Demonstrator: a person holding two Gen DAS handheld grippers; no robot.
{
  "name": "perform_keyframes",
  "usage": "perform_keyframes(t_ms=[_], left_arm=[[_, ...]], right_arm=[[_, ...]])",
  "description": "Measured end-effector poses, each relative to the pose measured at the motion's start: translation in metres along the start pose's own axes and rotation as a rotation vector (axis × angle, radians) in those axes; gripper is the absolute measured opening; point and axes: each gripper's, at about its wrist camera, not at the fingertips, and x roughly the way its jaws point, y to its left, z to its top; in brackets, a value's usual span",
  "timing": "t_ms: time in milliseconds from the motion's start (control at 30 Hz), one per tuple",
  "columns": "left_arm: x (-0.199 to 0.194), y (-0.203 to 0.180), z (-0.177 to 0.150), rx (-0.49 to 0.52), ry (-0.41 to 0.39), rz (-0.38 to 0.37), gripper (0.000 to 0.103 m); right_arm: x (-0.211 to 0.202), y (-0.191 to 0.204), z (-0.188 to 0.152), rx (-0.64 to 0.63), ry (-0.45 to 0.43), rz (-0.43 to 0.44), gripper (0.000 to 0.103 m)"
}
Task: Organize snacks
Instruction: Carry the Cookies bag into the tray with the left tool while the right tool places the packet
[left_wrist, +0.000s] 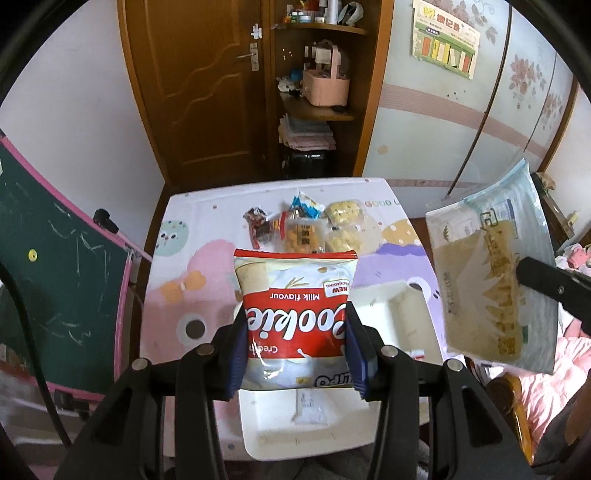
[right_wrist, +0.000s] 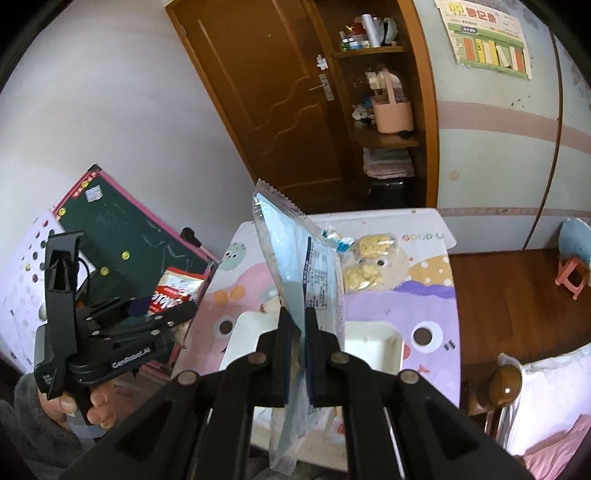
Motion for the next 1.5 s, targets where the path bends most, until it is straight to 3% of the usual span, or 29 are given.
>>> perform_keyframes(t_ms=[367, 1300, 1400, 1500], left_arm=[[0.019, -0.014, -0.037, -0.007, 0.102, -0.013, 0.044], [0.06, -0.014, -0.046, -0.028, 0.218, 0.013, 0.045], [0.061, -0.014, -0.045, -0.034, 0.218, 0.025, 0.05], [0.058, -0.014, -0.045, -0.041, 0.197, 0.048, 0.073]], right_arm=[[0.013, 0.006, -0.042, 0.032, 0.106, 0.02, 0.006], [0.05, 0.002, -0.056, 0.034, 0.223, 0.004, 0.007], [0.054, 0.004, -0.057, 0.019, 0.234, 0.003, 0.01], [0.054, 0.006, -0.057, 0.011, 0.226, 0.006, 0.011]])
